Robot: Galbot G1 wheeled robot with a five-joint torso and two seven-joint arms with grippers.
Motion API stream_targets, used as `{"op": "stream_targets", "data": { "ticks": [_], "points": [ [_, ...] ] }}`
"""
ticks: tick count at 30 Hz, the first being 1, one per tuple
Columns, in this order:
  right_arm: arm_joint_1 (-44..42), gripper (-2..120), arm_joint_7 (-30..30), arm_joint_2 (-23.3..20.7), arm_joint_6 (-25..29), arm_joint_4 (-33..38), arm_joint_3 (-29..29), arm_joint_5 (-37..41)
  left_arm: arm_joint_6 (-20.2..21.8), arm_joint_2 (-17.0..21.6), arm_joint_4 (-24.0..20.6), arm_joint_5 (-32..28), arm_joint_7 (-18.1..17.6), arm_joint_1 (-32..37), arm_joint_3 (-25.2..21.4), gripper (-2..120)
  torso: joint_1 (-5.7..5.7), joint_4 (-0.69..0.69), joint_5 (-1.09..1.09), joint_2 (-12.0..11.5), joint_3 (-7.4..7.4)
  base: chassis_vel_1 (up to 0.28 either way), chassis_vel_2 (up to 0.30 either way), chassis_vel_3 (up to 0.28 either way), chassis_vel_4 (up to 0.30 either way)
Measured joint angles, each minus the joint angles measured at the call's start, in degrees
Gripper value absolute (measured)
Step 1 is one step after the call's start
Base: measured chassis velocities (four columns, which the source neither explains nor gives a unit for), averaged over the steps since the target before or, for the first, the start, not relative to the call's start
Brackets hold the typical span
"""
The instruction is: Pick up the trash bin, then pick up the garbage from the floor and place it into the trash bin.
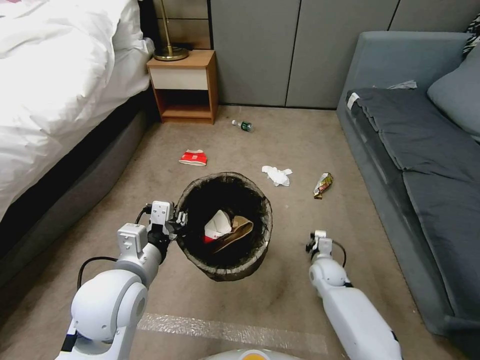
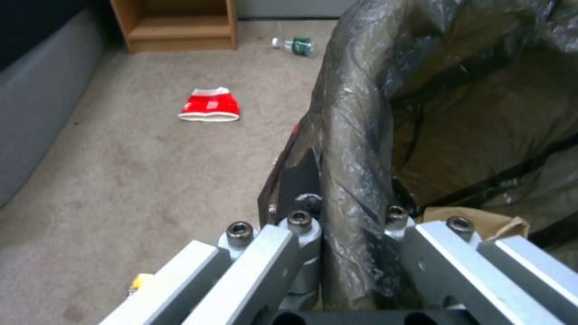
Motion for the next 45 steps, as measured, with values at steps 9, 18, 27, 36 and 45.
{"op": "stream_targets", "data": {
  "ticks": [9,18,27,36,45],
  "points": [
    [-4.14,0,-2.47,-2.89,-5.45,20.67,1.06,2.29,0.0,-0.01,-0.01,0.02,-0.02,-0.08,0.48,3,0.0,-0.01,-0.01,0.0,-0.01,0.0,0.0,0.0,0.0],
    [-6.64,0,-5.07,-6.99,-11.98,40.44,-1.11,8.78,0.05,0.68,-0.04,-0.12,-0.02,-0.01,0.65,2,0.0,0.0,-0.01,0.0,-0.02,0.0,0.0,0.0,0.0],
    [-7.47,0,-10.44,-12.64,-15.88,55.01,-4.29,14.13,0.49,1.04,-0.18,-0.15,-0.02,-0.06,1.44,2,0.0,0.0,-0.02,0.0,-0.02,0.0,0.0,0.0,0.0],
    [-5.92,0,-15.6,-16.67,-16.47,59.3,-9.04,18.03,1.1,1.33,-0.16,-0.16,-0.13,-0.65,2.41,2,-0.01,0.01,-0.01,0.0,-0.02,0.0,0.0,0.0,0.0],
    [-3.17,0,-12.67,-16.75,-18.81,58.74,-18.07,19.69,1.35,1.26,0.17,0.2,-0.54,-1.16,3.35,2,-0.01,0.01,-0.01,0.0,-0.02,0.0,0.0,0.0,0.0]
  ]
}}
